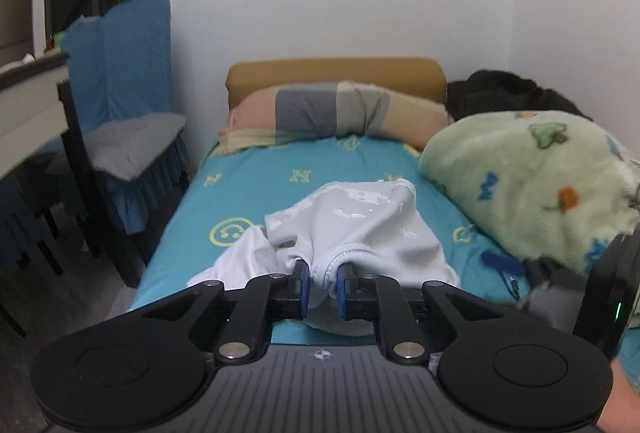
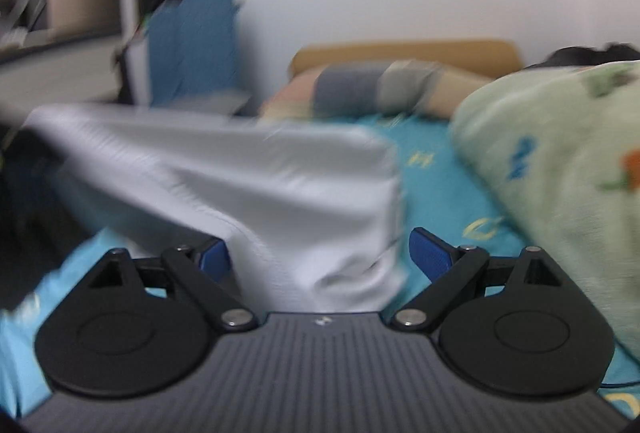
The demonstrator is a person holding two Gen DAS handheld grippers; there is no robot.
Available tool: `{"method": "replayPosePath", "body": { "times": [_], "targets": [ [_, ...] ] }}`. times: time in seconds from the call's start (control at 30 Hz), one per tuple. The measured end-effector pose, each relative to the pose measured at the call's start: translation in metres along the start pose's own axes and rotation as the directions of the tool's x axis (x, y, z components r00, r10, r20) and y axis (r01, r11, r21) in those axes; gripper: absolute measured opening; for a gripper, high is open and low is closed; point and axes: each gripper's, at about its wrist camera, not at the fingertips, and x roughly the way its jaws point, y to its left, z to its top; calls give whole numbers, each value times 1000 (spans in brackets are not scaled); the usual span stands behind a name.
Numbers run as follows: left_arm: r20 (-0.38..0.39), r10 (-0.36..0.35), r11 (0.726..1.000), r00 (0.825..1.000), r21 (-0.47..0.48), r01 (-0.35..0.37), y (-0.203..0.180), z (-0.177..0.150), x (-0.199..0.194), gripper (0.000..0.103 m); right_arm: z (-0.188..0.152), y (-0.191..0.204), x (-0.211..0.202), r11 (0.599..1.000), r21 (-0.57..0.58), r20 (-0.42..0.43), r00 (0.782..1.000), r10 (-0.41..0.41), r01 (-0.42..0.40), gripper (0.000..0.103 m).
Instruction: Fold clothes
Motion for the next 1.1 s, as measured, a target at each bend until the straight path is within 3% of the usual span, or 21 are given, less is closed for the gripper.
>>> {"method": "replayPosePath", "body": {
  "times": [0.1,0.17,0.27,0.4,0.53,0.57,0.63,0.73,0.87,0.9,1.0,1.1],
  "targets": [
    [23,-16,1000,1000,-21,17,-2,-2,-27,14,20,-7,-36,998,64,116,993,-16,8,93],
    [39,-36,999,999,-18,37,-7,-5,-41,14,32,-7,-63,998,64,208,977,-41,28,93],
    [62,-46,999,997,3,46,-19,-12,-56,14,41,-6,-90,993,60,265,957,-115,103,93],
    [75,-55,998,996,-13,56,-21,-16,-62,14,28,-14,-77,978,35,73,975,-209,207,93],
    [39,-35,999,999,-38,36,-13,-21,-45,14,8,-31,-51,946,11,-92,943,-321,323,93],
    [22,-26,998,999,-53,27,-9,-22,-37,14,10,-34,-51,938,24,-98,934,-342,346,93],
    [-19,-27,995,999,-101,25,2,-26,-25,14,18,-38,-63,938,72,-24,941,-338,339,93],
    [-70,-57,986,996,-161,45,16,-33,-10,16,35,-26,-83,948,47,142,937,-319,316,93],
    [-123,-106,972,987,-224,77,25,-40,6,27,47,-16,-100,964,-5,245,935,-255,264,93],
    [-133,-109,972,985,-220,78,24,-41,10,36,47,-15,-100,966,-18,250,937,-244,257,93],
    [-164,-99,981,981,-180,69,15,-46,19,61,48,-11,-100,970,-58,263,941,-213,236,93],
    [-168,-36,997,985,-72,24,-3,-50,25,67,49,-11,-98,967,-71,264,940,-217,243,93]
  ]
}}
